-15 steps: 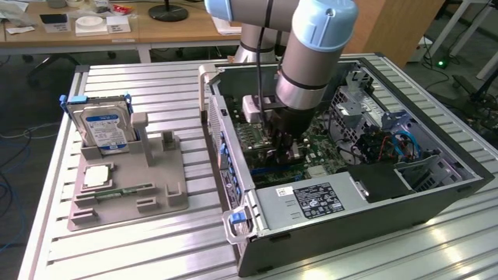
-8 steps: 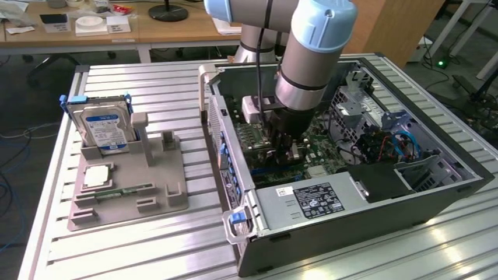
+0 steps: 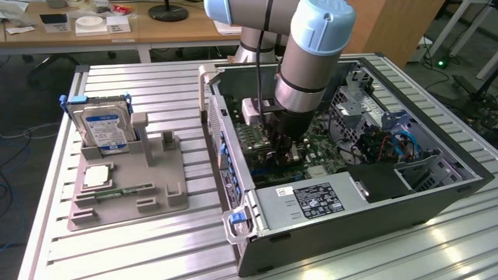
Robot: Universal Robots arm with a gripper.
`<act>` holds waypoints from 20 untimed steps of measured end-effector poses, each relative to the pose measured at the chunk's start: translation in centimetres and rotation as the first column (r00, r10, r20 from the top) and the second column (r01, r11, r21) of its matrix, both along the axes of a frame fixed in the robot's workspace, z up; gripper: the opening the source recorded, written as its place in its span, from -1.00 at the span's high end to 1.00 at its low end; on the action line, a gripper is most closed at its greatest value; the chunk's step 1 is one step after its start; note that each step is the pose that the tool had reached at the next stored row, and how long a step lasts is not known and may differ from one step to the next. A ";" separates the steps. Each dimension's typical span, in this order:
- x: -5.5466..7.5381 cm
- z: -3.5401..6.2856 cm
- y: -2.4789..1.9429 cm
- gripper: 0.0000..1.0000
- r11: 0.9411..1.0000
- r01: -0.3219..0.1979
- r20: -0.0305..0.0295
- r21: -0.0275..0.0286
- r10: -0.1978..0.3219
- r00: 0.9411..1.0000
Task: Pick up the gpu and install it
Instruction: 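Insert the gpu into the slot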
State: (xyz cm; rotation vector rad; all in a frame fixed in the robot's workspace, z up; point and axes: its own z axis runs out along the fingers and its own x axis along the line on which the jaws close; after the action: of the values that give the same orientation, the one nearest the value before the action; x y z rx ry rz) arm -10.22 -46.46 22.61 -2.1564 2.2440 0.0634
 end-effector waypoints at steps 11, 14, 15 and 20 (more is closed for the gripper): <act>0.0 -0.01 0.00 0.44 1.000 0.000 0.000 0.000 0.000 1.000; -0.1 -0.17 0.00 0.44 1.000 0.000 0.000 0.000 0.000 1.000; -0.1 -0.17 0.00 0.44 1.000 0.000 0.000 0.000 0.000 1.000; -0.1 -0.16 0.00 0.44 1.000 0.000 0.000 0.000 0.000 1.000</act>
State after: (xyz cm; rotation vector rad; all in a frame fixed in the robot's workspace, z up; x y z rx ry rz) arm -10.34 -46.46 22.44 -2.1565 2.2437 0.0635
